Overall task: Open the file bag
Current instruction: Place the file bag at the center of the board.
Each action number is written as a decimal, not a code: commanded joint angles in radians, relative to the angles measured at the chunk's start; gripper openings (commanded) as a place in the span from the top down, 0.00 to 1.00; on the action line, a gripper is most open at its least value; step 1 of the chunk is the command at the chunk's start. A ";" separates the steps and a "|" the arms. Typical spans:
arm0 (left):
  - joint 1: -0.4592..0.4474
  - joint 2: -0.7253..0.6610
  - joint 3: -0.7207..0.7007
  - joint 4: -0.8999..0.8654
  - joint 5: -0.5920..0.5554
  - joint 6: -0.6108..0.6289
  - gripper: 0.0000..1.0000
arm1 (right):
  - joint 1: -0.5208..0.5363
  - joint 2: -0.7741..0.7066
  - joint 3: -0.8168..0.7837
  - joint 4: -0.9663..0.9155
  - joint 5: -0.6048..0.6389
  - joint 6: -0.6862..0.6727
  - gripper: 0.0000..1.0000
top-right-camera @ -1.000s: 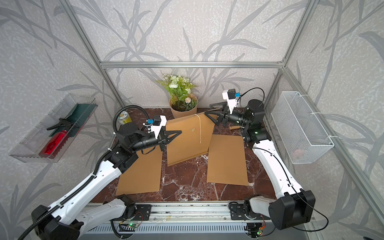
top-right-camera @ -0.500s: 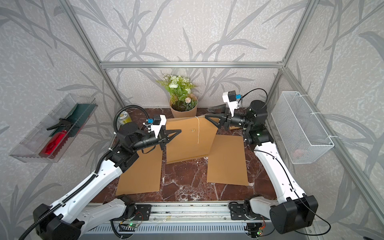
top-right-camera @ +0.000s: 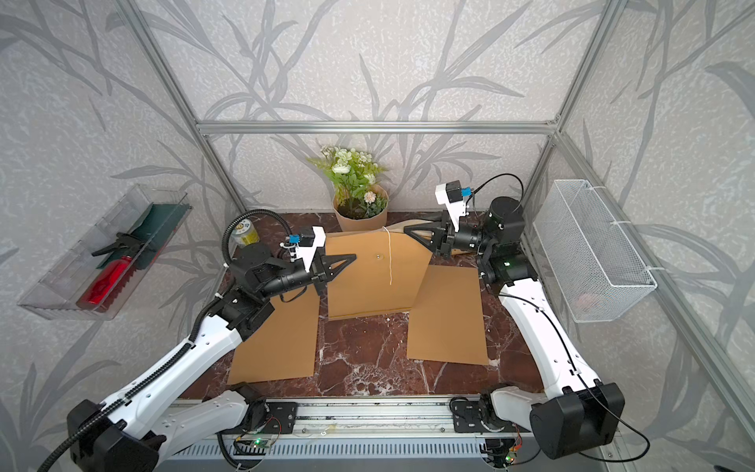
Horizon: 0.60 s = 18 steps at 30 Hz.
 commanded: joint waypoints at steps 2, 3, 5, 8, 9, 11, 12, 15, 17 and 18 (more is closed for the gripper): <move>0.004 -0.038 -0.017 0.067 -0.016 -0.019 0.99 | 0.003 0.001 0.027 0.000 -0.026 -0.011 0.85; 0.006 -0.042 -0.021 0.076 -0.019 -0.026 0.97 | 0.003 0.001 0.028 -0.003 -0.026 -0.012 0.87; 0.007 -0.052 -0.027 0.095 -0.025 -0.040 0.92 | 0.003 0.001 0.028 -0.003 -0.029 -0.016 0.88; 0.009 -0.069 -0.038 0.127 -0.033 -0.065 0.84 | 0.003 0.001 0.029 -0.003 -0.029 -0.024 0.91; 0.009 -0.073 -0.040 0.138 -0.032 -0.075 0.81 | 0.003 0.001 0.030 -0.003 -0.032 -0.027 0.92; 0.010 -0.078 -0.040 0.159 -0.027 -0.099 0.75 | 0.003 0.001 0.032 -0.003 -0.034 -0.030 0.93; 0.012 -0.078 -0.039 0.172 -0.023 -0.112 0.72 | 0.002 0.001 0.035 -0.005 -0.036 -0.032 0.94; 0.013 -0.073 -0.030 0.201 -0.036 -0.171 0.65 | 0.002 0.001 0.041 -0.018 -0.039 -0.041 0.95; 0.014 -0.066 -0.026 0.226 -0.034 -0.181 0.63 | 0.002 0.003 0.042 -0.018 -0.043 -0.042 0.96; 0.014 -0.059 -0.019 0.227 -0.031 -0.183 0.63 | 0.002 0.003 0.043 -0.019 -0.045 -0.043 0.97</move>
